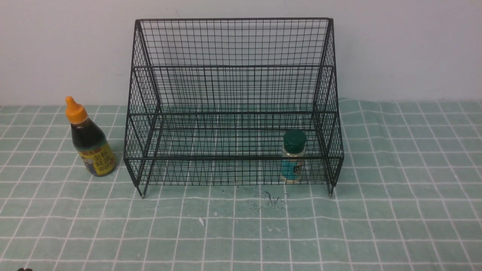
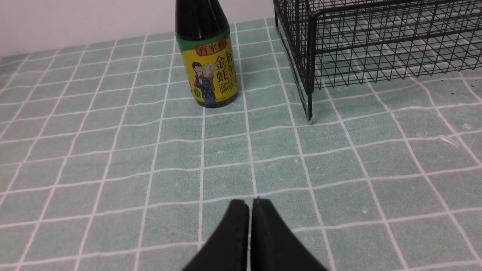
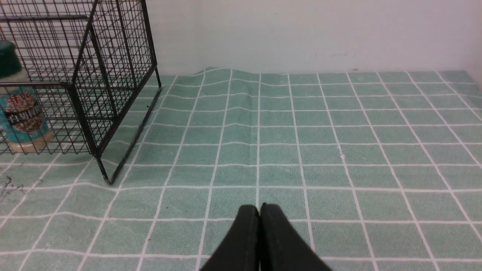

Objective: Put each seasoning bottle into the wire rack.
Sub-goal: Use the left arm to grab the condiment bottle closest to it

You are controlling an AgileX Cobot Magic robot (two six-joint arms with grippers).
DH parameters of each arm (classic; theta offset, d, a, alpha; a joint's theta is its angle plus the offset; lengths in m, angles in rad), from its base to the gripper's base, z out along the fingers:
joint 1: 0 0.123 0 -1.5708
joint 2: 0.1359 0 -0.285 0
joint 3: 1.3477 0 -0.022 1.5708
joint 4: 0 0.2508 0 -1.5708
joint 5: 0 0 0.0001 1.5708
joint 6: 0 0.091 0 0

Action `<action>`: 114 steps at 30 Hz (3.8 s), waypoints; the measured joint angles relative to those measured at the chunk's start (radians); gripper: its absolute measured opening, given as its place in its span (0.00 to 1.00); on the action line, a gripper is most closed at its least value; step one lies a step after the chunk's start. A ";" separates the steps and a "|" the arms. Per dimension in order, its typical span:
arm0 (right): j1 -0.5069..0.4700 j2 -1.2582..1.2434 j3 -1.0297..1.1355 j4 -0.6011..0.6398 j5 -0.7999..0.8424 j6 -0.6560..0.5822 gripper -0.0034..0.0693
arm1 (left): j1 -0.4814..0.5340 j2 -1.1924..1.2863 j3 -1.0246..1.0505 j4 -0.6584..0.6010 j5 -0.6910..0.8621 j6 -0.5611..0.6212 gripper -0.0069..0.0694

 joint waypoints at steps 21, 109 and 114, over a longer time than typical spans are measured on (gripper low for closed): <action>0.000 0.000 0.000 0.000 0.000 0.017 0.03 | 0.000 0.000 0.000 0.000 0.000 0.000 0.08; 0.000 0.000 0.000 0.000 0.000 0.020 0.03 | 0.057 1.881 -1.586 0.113 0.538 -0.145 0.47; 0.000 0.000 0.000 0.000 0.000 0.020 0.03 | 0.057 1.775 -1.663 0.113 0.690 -0.145 0.47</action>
